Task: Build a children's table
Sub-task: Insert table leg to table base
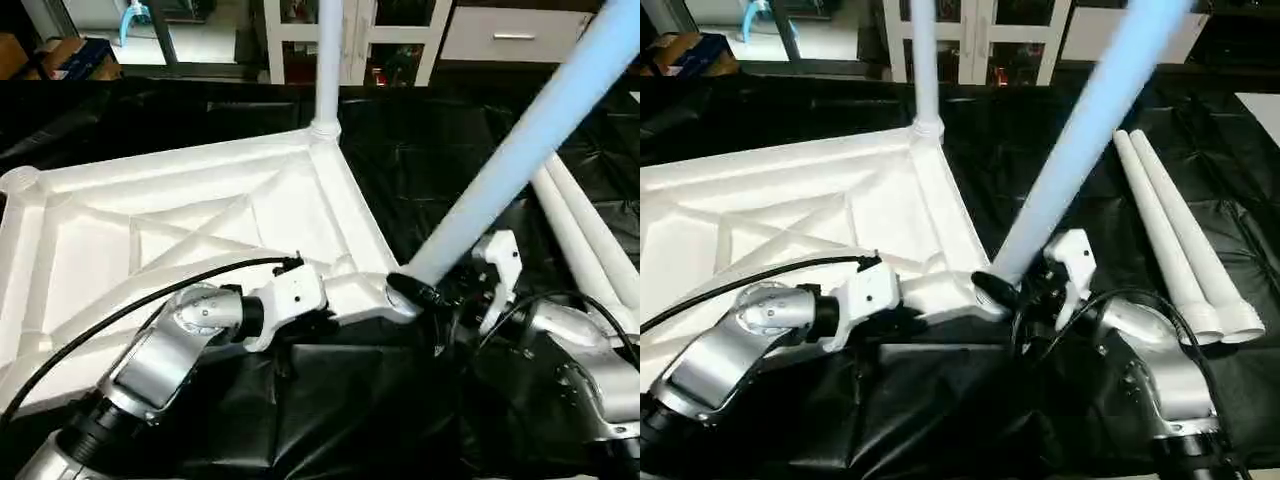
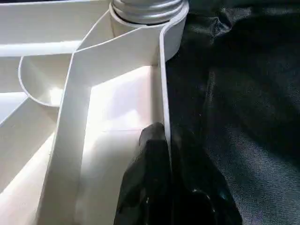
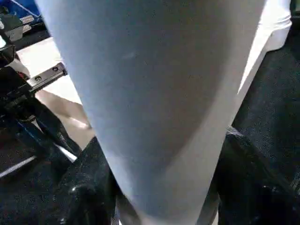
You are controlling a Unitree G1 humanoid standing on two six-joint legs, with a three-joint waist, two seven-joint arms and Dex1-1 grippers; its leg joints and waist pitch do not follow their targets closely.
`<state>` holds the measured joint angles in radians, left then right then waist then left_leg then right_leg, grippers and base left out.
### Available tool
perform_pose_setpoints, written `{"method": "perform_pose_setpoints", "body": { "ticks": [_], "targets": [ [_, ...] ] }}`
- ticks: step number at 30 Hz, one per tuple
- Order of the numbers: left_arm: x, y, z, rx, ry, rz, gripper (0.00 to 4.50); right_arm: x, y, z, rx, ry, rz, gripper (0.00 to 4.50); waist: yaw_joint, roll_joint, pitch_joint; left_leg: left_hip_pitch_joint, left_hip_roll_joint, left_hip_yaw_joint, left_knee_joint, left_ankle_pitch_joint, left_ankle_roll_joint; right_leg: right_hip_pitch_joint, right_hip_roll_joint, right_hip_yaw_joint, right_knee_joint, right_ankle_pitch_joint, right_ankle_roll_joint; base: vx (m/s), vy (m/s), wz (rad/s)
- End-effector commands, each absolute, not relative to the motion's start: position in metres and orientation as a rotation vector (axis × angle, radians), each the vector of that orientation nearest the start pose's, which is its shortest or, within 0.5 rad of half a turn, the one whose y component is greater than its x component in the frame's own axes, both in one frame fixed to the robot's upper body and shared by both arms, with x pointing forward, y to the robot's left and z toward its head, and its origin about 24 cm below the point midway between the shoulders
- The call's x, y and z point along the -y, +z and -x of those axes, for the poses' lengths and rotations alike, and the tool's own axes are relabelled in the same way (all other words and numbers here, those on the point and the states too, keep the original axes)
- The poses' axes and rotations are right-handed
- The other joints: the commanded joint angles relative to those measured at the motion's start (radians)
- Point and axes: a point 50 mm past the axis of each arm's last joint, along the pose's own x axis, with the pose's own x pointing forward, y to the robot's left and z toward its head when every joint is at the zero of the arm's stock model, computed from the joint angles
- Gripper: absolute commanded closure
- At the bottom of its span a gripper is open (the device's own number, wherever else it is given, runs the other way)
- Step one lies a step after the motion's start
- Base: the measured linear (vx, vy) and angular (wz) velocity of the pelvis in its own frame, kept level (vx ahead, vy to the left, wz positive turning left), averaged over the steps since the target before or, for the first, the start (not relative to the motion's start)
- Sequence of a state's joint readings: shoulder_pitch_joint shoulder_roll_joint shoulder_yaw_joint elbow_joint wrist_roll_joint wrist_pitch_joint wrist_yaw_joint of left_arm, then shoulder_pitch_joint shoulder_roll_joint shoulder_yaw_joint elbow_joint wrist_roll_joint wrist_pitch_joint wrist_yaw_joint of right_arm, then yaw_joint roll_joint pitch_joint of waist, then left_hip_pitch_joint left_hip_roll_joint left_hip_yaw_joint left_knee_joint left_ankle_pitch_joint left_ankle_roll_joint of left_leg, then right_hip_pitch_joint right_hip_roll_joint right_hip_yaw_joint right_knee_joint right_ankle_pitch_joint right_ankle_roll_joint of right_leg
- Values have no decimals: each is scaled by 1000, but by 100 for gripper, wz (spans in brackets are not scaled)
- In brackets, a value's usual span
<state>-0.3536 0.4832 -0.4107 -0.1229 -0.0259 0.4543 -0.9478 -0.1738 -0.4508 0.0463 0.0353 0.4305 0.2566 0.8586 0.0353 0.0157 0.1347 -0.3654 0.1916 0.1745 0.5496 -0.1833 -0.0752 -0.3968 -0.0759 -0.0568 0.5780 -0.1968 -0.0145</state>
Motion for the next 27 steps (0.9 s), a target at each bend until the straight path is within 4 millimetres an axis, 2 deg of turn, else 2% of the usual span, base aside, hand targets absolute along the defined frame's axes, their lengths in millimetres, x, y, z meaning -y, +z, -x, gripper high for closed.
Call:
{"method": "perform_pose_setpoints", "body": {
  "ticks": [1, 8, 10, 12, 13, 16, 20, 21, 23, 25, 27],
  "targets": [
    [-97, 82, -258, -307, -1302, -509, 450, 187, 16, -240, -493, 892, -62, 215, -8, 2, -36, 9, 40, -5, -65, -174, 76, 33, -57, 50, -65, -146, -227, 0, 0, 0],
    [-94, 82, -258, -301, -1313, -512, 450, 185, 28, -243, -474, 971, 59, 215, -6, 1, -37, 9, 40, -3, -63, -152, 82, 33, -55, 50, -62, -122, -229, 0, 0, 0],
    [-93, 82, -259, -300, -1311, -516, 450, 186, 29, -243, -489, 996, 91, 215, -6, -3, -36, 10, 40, -1, -62, -153, 86, 32, -55, 51, -63, -134, -227, 0, 0, 0],
    [-93, 82, -259, -300, -1310, -516, 450, 186, 29, -242, -493, 1002, 96, 215, -5, -1, -36, 13, 42, 0, -62, -157, 87, 29, -56, 54, -64, -145, -226, 0, 0, 0],
    [-93, 82, -259, -300, -1309, -517, 450, 186, 30, -242, -493, 1004, 98, 215, -5, -6, -35, 10, 41, -1, -63, -152, 89, 31, -56, 54, -62, -142, -226, 0, 0, 0],
    [-93, 81, -258, -300, -1308, -515, 450, 186, 30, -242, -488, 998, 89, 215, -6, -7, -36, 8, 40, 0, -62, -139, 95, 32, -56, 56, -61, -134, -224, 0, 0, 0],
    [-93, 81, -257, -301, -1307, -515, 450, 186, 31, -242, -479, 991, 72, 215, -6, -5, -36, 9, 40, 2, -62, -146, 97, 31, -55, 57, -63, -147, -221, 0, 0, 0],
    [-93, 81, -257, -301, -1308, -516, 450, 186, 31, -242, -475, 990, 71, 215, -6, -1, -36, 9, 40, 2, -62, -147, 96, 30, -56, 57, -62, -147, -220, 0, 0, 0],
    [-94, 81, -257, -302, -1309, -517, 450, 187, 32, -242, -470, 989, 71, 215, -6, -3, -36, 9, 40, 2, -61, -148, 95, 31, -55, 57, -62, -142, -221, 0, 0, 0],
    [-94, 81, -258, -303, -1311, -521, 450, 187, 33, -243, -466, 989, 73, 215, -6, 0, -37, 10, 40, 2, -61, -148, 94, 31, -55, 57, -62, -140, -221, 0, 0, 0],
    [-94, 81, -258, -304, -1312, -522, 450, 187, 33, -243, -463, 989, 74, 215, -6, -2, -36, 8, 40, 2, -62, -147, 94, 32, -55, 57, -62, -137, -222, 0, 0, 0]
  ]
}}
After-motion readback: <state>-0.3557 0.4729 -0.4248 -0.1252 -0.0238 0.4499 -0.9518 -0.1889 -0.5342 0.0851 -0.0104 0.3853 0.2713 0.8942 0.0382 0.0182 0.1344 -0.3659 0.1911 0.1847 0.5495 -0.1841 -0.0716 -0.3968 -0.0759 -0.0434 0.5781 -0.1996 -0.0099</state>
